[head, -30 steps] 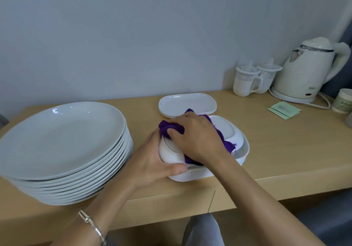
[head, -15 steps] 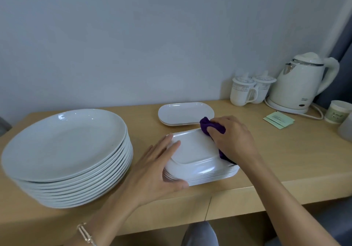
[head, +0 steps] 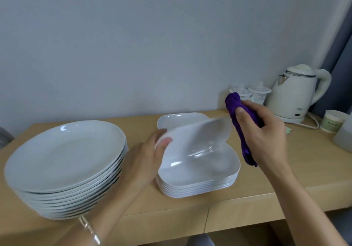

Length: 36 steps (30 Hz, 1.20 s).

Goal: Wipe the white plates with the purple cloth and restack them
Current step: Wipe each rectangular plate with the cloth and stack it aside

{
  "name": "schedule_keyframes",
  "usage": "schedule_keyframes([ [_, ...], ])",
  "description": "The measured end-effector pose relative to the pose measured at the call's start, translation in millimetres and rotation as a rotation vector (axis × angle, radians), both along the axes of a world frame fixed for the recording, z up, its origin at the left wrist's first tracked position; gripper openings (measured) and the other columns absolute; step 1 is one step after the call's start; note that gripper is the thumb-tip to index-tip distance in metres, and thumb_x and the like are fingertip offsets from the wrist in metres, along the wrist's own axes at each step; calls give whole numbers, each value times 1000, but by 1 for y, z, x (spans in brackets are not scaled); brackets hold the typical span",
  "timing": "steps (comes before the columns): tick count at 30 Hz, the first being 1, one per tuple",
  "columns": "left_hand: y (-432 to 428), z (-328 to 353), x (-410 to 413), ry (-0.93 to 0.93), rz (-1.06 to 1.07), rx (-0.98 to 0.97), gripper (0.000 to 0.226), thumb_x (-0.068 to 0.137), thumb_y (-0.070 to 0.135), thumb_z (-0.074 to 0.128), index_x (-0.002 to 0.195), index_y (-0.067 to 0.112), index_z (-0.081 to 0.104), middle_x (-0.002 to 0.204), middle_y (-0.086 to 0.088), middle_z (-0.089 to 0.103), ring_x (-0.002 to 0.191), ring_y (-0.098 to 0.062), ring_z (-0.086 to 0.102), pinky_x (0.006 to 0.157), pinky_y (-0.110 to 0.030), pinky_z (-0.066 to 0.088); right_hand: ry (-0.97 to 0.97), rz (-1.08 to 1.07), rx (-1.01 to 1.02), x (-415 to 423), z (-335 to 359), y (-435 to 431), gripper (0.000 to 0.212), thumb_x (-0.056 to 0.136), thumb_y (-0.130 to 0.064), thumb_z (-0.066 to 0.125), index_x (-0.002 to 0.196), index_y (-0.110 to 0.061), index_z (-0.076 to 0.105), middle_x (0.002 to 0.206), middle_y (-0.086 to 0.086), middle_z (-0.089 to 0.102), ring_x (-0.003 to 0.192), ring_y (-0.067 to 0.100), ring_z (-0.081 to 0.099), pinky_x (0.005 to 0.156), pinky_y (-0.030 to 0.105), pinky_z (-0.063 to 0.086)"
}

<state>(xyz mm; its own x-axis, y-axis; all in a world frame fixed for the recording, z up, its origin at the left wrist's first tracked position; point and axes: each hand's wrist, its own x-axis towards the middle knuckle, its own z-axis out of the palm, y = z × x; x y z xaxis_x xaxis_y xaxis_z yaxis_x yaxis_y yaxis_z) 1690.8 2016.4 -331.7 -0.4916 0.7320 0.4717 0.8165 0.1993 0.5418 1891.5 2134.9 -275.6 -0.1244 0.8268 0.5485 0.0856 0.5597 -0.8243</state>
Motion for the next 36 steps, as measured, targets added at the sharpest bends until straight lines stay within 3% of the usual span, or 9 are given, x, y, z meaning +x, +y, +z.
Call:
schedule_keyframes([
  [3,24,17,-3,-278,57,-7,26,100,31,49,124,22,47,100,-5,66,94,-32,62,78,-42,52,-53,37,11,-7,-6,-3,21,88,-28,62,87,-49,61,94,-18,66,83,-4,60,68,12,44],
  [7,49,23,-15,-685,-27,61,36,84,14,55,119,18,45,106,-2,64,88,-20,66,55,-36,57,-175,144,-30,-22,-24,6,16,88,-28,60,95,-40,68,94,-17,68,83,-4,61,71,14,46],
  [10,65,33,-20,-878,-73,82,37,90,0,46,123,15,49,111,-5,62,92,-22,65,52,-30,55,-303,186,-71,-32,-36,14,13,88,-30,60,91,-40,67,95,-18,66,87,-5,59,71,7,41],
  [14,93,37,-27,-986,-30,125,33,102,13,41,133,23,49,122,-2,57,105,-27,62,50,-31,54,-457,230,-87,-38,-55,15,14,88,-28,61,85,-41,66,88,-18,65,83,-5,55,69,6,41],
  [18,125,25,-43,-964,50,114,33,106,16,33,134,21,50,122,-4,53,102,-27,56,51,-34,53,-714,217,77,-45,-71,17,22,87,-29,60,106,-34,70,102,-20,64,94,1,53,77,0,31],
  [25,165,4,-78,-774,222,-2,32,101,19,48,126,1,51,127,-15,56,94,-28,56,30,-21,43,-744,181,107,-47,-79,19,25,89,-34,57,112,-38,65,113,-21,60,99,7,42,82,11,25],
  [28,169,-2,-81,-650,241,-143,27,95,5,48,119,-3,57,123,-18,60,84,-30,58,56,-33,58,-754,174,103,-48,-81,19,24,89,-35,56,112,-39,64,113,-23,59,96,4,36,82,12,24],
  [31,171,-12,-81,-476,310,-269,32,93,0,44,122,-6,54,127,-23,58,114,-40,56,87,-38,48,-750,174,99,-48,-81,18,24,90,-35,56,112,-40,64,112,-22,58,97,3,35,82,12,25],
  [36,171,-20,-83,-427,308,-330,37,93,1,42,128,-5,51,134,-23,54,127,-39,47,98,-38,43,-750,170,102,-47,-81,19,25,90,-36,56,113,-40,64,115,-19,59,96,4,35,82,12,25],
])
